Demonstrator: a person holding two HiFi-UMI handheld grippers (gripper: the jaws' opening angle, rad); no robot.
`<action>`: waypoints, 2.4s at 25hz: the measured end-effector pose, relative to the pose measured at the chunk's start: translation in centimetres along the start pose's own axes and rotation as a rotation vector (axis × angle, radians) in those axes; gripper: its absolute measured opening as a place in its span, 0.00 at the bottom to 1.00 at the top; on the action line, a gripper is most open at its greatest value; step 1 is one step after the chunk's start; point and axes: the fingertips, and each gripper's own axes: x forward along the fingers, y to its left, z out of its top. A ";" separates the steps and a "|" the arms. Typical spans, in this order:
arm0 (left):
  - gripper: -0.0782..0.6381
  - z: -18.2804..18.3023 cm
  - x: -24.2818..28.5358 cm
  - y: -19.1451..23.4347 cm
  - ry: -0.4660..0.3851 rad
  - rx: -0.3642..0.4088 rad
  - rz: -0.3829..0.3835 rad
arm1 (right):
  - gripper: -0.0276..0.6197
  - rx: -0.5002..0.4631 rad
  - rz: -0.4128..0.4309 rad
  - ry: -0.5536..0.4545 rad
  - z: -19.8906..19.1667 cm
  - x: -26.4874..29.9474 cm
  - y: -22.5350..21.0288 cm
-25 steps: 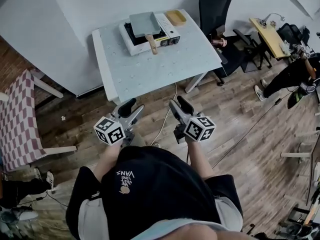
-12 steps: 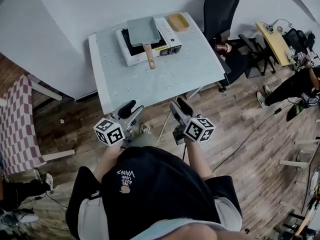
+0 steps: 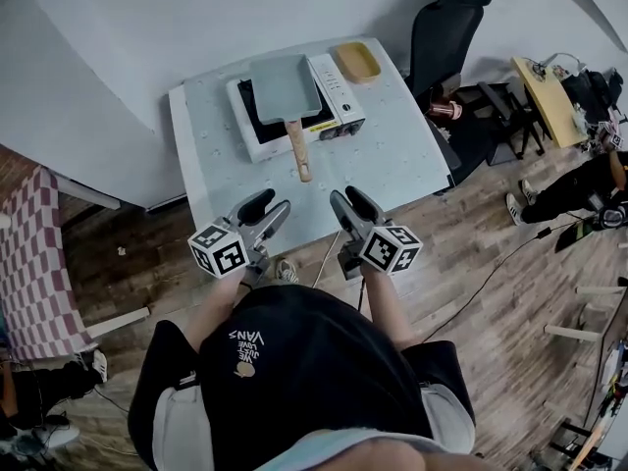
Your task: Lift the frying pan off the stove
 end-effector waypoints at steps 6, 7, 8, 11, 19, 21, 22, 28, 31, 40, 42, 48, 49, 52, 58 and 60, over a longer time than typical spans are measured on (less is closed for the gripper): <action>0.41 1.5 2.6 2.0 0.007 -0.043 -0.034 | 0.34 0.027 0.015 0.008 1.4 3.5 -1.3; 0.42 1.5 2.9 2.2 0.005 -0.066 -0.035 | 0.34 0.033 0.021 0.011 1.6 3.9 -1.4; 0.42 1.5 3.2 2.4 0.003 -0.095 -0.036 | 0.34 0.039 0.027 0.015 1.8 4.3 -1.6; 0.43 1.3 4.0 2.7 -0.002 -0.190 -0.035 | 0.34 0.050 0.057 0.036 2.6 5.6 -2.3; 0.52 2.5 7.6 4.4 -0.072 -0.319 0.007 | 0.34 0.090 0.199 0.159 4.2 10.2 -4.4; 0.52 2.7 8.4 4.8 -0.084 -0.336 0.029 | 0.34 0.117 0.239 0.190 4.5 11.2 -4.6; 0.52 2.7 8.7 5.0 -0.085 -0.342 0.039 | 0.34 0.120 0.256 0.207 4.5 11.6 -4.7; 0.52 2.0 10.4 6.0 -0.046 -0.417 0.056 | 0.34 0.153 0.346 0.284 4.4 14.2 -4.8; 0.52 2.2 10.9 6.4 -0.048 -0.445 0.063 | 0.36 0.202 0.398 0.332 3.9 15.4 -4.5; 0.52 1.7 11.6 7.3 -0.015 -0.467 0.075 | 0.40 0.414 0.470 0.433 2.4 18.5 -3.5; 0.52 1.6 11.7 7.0 0.000 -0.471 0.060 | 0.41 0.465 0.467 0.464 1.8 18.8 -3.3; 0.52 1.1 12.5 7.0 0.028 -0.488 0.054 | 0.43 0.511 0.340 0.571 0.2 19.5 -5.1; 0.52 1.0 12.6 6.9 0.033 -0.499 0.050 | 0.43 0.517 0.345 0.576 0.1 19.7 -5.2; 0.46 0.6 12.8 6.6 0.053 -0.525 0.027 | 0.43 0.555 0.391 0.586 -0.2 20.5 -4.6; 0.34 0.5 13.3 6.3 0.054 -0.548 0.004 | 0.43 0.597 0.435 0.619 -0.7 21.4 -3.7; 0.34 0.5 13.2 6.3 0.057 -0.556 0.011 | 0.43 0.616 0.442 0.625 -0.8 21.7 -3.4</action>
